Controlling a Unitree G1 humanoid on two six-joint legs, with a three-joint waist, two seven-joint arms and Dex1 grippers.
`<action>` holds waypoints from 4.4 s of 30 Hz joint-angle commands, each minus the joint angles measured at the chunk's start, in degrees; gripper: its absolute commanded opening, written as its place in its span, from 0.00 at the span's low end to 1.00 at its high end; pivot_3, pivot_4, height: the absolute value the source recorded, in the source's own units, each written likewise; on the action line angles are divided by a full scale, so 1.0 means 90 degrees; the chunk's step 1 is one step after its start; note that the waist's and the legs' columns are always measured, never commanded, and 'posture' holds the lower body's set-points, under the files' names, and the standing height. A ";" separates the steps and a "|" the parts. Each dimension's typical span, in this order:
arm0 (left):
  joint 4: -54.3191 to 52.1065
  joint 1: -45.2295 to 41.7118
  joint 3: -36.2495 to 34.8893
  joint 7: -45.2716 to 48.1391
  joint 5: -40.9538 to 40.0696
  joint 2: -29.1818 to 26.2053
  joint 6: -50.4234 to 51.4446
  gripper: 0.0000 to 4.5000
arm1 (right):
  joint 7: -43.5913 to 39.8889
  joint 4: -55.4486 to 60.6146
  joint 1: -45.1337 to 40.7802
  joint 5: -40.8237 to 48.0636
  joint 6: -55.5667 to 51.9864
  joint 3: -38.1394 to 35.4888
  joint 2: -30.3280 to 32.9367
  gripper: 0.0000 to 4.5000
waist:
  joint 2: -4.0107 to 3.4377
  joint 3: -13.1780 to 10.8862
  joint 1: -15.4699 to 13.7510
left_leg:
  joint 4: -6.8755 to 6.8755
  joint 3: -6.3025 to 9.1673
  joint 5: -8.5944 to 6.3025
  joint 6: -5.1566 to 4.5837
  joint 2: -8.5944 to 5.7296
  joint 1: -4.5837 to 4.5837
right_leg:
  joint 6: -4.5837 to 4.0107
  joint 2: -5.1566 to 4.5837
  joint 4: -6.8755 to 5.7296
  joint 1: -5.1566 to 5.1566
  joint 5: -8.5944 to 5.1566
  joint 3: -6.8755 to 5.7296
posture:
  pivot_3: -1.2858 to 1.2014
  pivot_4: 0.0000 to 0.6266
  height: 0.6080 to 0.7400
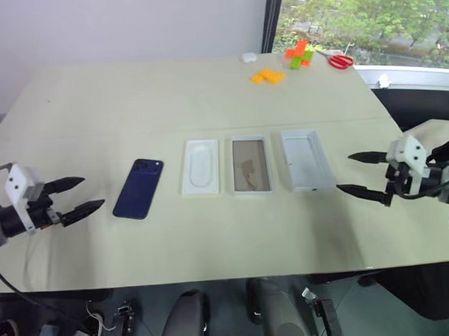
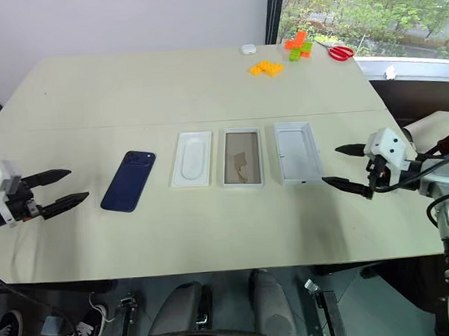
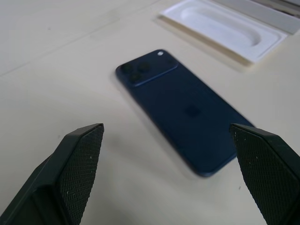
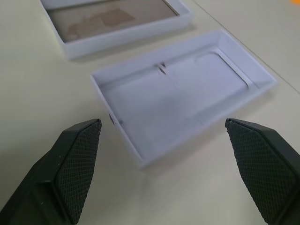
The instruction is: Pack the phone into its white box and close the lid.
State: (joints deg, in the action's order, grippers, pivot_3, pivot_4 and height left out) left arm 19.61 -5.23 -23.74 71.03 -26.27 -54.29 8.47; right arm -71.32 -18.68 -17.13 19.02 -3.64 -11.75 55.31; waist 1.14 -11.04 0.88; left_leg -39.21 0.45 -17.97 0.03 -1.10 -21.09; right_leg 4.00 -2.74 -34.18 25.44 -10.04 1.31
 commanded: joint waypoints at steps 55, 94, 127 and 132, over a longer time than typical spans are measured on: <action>-0.1759 -0.3118 0.1230 -0.4361 -0.1296 0.2722 0.5841 1.00 | 0.2319 0.2507 -0.1746 -0.1959 -0.0092 0.2601 -0.2612 0.99 | 0.0016 0.0005 0.0027 | -0.0005 0.0022 0.0014 0.0026 -0.0021 -0.0025 | 0.0016 -0.0009 -0.0036 0.0033 0.0023 -0.0003 | 0.52 0.24 1.00; -0.1180 -0.3631 -0.0173 -0.5621 -0.1944 0.3895 0.6561 0.01 | 0.1853 0.2510 -0.1259 -0.1272 -0.0305 0.1685 -0.1839 1.00 | 0.0018 0.0005 -0.0039 | -0.0003 0.0035 0.0023 0.0041 -0.0019 -0.0023 | 0.0016 -0.0004 -0.0021 0.0021 0.0029 -0.0009 | 0.52 0.24 1.00; -0.1573 -0.4416 0.1020 -0.8607 -0.0921 0.6800 0.6876 0.01 | 0.0910 0.2403 -0.0645 -0.0117 -0.0854 0.0874 -0.0868 1.00 | 0.0024 0.0001 -0.0032 | -0.0003 0.0047 0.0030 0.0051 -0.0036 -0.0011 | 0.0033 0.0012 0.0005 -0.0011 0.0037 -0.0008 | 0.52 0.24 1.00; -0.1401 -0.4363 0.1033 -0.8746 -0.0743 0.7041 0.6634 0.01 | 0.0948 0.2377 -0.0658 -0.0173 -0.0805 0.0871 -0.0862 1.00 | 0.0024 0.0001 -0.0037 | -0.0003 0.0047 0.0030 0.0051 -0.0035 -0.0012 | 0.0033 0.0010 0.0006 -0.0011 0.0037 -0.0007 | 0.52 0.24 1.00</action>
State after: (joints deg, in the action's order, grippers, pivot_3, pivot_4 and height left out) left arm 7.05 -43.52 -14.57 -7.58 -33.55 8.76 69.23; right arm -63.13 1.88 -22.52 17.39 -11.82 -3.10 47.23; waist 1.36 -11.03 0.54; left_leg -39.24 0.87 -17.70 0.49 -1.41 -21.19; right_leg 4.30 -2.65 -34.13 25.34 -9.70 1.24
